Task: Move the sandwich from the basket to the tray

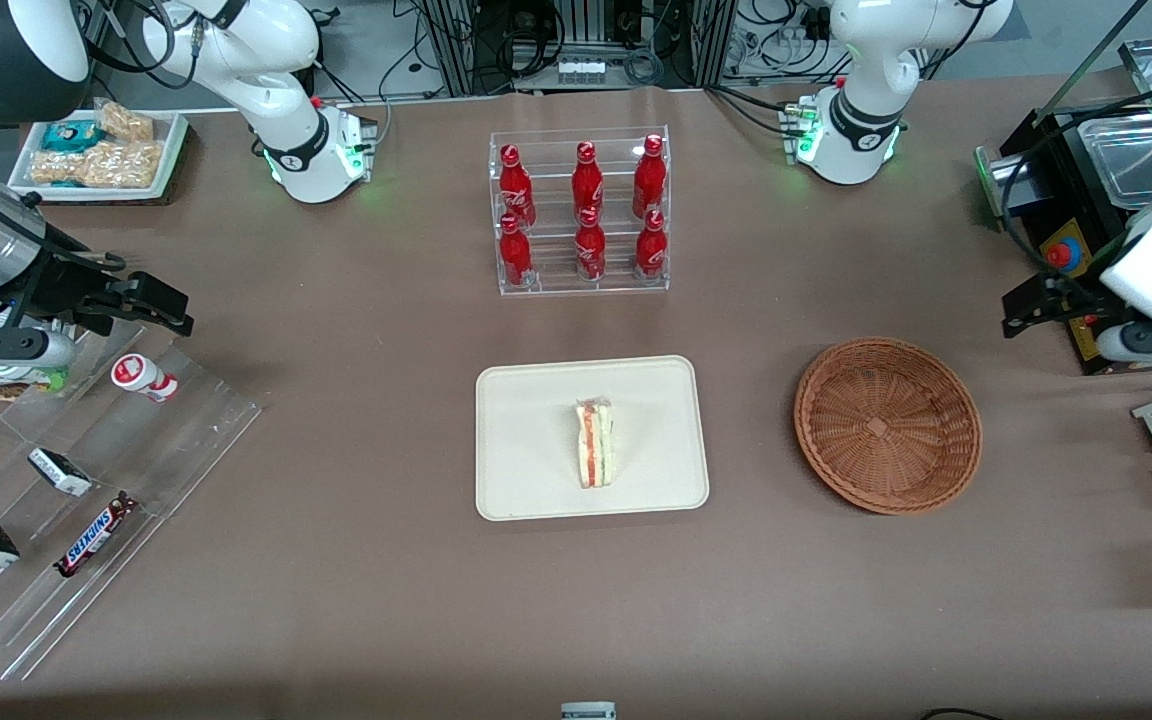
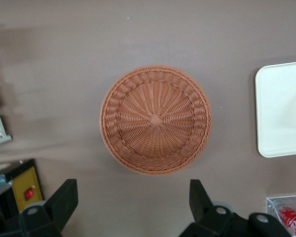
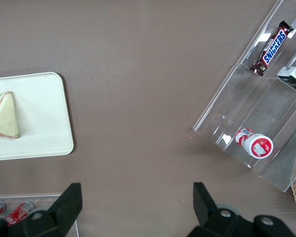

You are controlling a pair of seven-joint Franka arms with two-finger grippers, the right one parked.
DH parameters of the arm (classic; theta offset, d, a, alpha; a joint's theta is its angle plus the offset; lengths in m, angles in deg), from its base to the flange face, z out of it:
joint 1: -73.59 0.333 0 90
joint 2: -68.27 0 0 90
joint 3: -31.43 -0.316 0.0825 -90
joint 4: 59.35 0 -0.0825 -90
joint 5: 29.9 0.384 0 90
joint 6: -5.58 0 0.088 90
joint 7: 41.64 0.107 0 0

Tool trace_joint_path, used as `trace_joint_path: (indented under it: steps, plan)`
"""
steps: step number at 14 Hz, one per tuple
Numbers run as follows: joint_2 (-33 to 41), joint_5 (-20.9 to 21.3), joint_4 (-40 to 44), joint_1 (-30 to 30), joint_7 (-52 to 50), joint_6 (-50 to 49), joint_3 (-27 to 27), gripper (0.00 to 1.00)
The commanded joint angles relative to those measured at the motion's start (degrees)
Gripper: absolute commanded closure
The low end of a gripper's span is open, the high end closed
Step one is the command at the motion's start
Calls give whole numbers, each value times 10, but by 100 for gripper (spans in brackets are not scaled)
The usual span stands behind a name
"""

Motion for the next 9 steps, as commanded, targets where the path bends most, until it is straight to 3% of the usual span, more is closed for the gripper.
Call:
trace_joint_path:
  steps: [1, 9]
  plan:
    - [-4, -4, 36, 9, 17, -11, 9, 0]
    - [-2, -7, 46, 1, 11, -67, 8, 0]
